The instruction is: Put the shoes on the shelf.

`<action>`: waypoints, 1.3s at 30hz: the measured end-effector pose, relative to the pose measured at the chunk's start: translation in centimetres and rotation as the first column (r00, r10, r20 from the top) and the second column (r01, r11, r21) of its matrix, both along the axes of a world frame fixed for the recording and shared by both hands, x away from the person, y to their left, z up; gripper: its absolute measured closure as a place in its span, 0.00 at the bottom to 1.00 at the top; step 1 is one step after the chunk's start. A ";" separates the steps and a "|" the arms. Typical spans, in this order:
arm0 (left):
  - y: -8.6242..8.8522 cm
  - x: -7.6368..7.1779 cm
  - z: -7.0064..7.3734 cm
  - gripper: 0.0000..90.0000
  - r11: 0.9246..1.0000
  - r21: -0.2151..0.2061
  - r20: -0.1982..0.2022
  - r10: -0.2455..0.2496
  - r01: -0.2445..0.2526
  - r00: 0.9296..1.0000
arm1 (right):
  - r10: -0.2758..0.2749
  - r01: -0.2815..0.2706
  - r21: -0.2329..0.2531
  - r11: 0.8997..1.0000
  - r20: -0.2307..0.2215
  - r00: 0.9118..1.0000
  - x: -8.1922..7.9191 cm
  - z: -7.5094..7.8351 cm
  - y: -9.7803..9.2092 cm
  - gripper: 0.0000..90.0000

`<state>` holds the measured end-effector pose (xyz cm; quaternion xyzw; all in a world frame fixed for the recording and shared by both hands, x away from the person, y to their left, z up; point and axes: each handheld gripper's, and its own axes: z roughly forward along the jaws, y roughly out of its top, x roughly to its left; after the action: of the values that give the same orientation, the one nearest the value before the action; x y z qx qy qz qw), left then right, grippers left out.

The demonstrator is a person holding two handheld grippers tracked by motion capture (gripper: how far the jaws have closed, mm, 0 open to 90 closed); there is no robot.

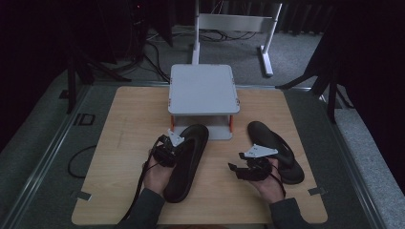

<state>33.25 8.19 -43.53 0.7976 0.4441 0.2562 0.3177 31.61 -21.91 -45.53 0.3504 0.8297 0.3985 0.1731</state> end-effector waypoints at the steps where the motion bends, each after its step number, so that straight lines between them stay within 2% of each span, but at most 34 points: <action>1: 0.1 0.3 -0.2 0.89 1.000 -0.001 -0.009 0.029 -0.029 1.000 | -0.001 0.001 -0.003 1.000 0.000 1.000 0.0 0.0 0.0 0.42; 5: 0.0 0.8 -0.7 0.89 0.998 0.022 -0.033 0.064 -0.063 0.997 | -0.002 0.002 -0.008 1.000 0.004 1.000 0.0 0.0 0.0 0.42; 7: 0.0 0.9 -0.9 0.89 0.995 0.030 -0.023 0.100 -0.099 0.995 | -0.009 0.010 -0.015 1.000 0.009 1.000 0.0 0.1 -0.1 0.42; 10: -0.1 0.8 -0.8 0.89 0.993 0.036 -0.020 0.114 -0.113 0.993 | -0.014 0.014 -0.016 1.000 0.011 1.000 0.0 0.1 -0.2 0.42; 12: 0.0 0.7 -0.6 0.89 0.988 0.060 -0.008 0.143 -0.142 0.990 | -0.032 0.032 -0.012 0.999 0.015 0.999 0.1 0.4 -0.7 0.42; 15: 0.2 0.7 -0.6 0.89 0.985 0.065 -0.004 0.158 -0.157 0.987 | -0.048 0.049 -0.009 0.999 0.021 0.999 0.2 0.6 -1.4 0.42; 21: -0.1 0.9 -1.1 0.83 0.990 0.056 -0.013 0.128 -0.127 0.992 | -0.098 0.098 -0.004 0.995 0.040 0.994 0.3 1.2 -2.8 0.42; 22: 0.0 0.9 -1.0 0.81 0.993 0.029 -0.023 0.111 -0.111 0.994 | -0.109 0.110 -0.005 0.994 0.045 0.993 0.2 1.4 -3.1 0.42; 24: 0.0 0.8 -1.0 0.73 0.994 0.027 -0.019 0.106 -0.106 0.994 | -0.137 0.138 -0.002 0.990 0.057 0.989 0.2 1.8 -3.9 0.42; 26: 0.2 0.4 -0.7 0.69 0.995 0.014 0.000 0.099 -0.099 0.995 | -0.173 0.173 0.010 0.985 0.069 0.983 0.1 2.3 -4.9 0.42; 27: 0.2 0.4 -0.7 0.66 0.995 0.014 0.000 0.099 -0.099 0.995 | -0.173 0.173 0.010 0.985 0.069 0.983 0.1 2.3 -4.9 0.42; 28: 0.3 0.2 -0.5 0.66 0.995 0.012 0.005 0.099 -0.099 0.995 | -0.194 0.193 0.017 0.981 0.077 0.978 0.2 2.6 -5.5 0.42; 29: 0.7 -0.2 -0.2 0.63 0.995 -0.007 0.010 0.099 -0.099 0.995 | -0.258 0.256 0.037 0.966 0.087 0.962 0.2 3.2 -7.0 0.43; 30: 0.7 -0.2 -0.2 0.61 0.995 -0.007 0.010 0.099 -0.099 0.995 | -0.285 0.282 0.045 0.958 0.088 0.955 0.2 3.4 -7.5 0.43; 31: 1.2 -0.5 0.0 0.60 0.995 -0.027 0.014 0.100 -0.099 0.995 | -0.325 0.321 0.052 0.946 0.092 0.941 0.3 3.6 -8.2 0.43; 32: 1.2 -0.5 0.0 0.59 0.995 -0.027 0.014 0.100 -0.099 0.995 | -0.362 0.358 0.056 0.932 0.098 0.927 0.3 3.8 -8.9 0.43; 34: 1.4 -0.6 0.1 0.58 0.994 -0.035 0.014 0.099 -0.099 0.995 | -0.362 0.358 0.056 0.932 0.098 0.927 0.3 3.8 -8.9 0.43; 35: 2.0 -1.3 0.4 0.56 0.995 -0.056 0.015 0.087 -0.086 0.996 | -0.481 0.477 0.064 0.876 0.100 0.871 0.3 4.0 -10.9 0.43; 38: 2.4 -1.8 0.6 0.55 0.995 -0.064 0.017 0.082 -0.081 0.996 | -0.568 0.566 0.048 0.823 0.093 0.818 0.3 3.6 -12.3 0.43; 39: 2.4 -1.8 0.6 0.55 0.995 -0.064 0.017 0.082 -0.081 0.996 | -0.568 0.566 0.048 0.823 0.093 0.818 0.3 3.6 -12.3 0.43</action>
<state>31.44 10.58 -42.92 0.7658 0.4813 0.2623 0.3364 31.88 -34.16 -41.95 0.5618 0.6740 0.3542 0.3233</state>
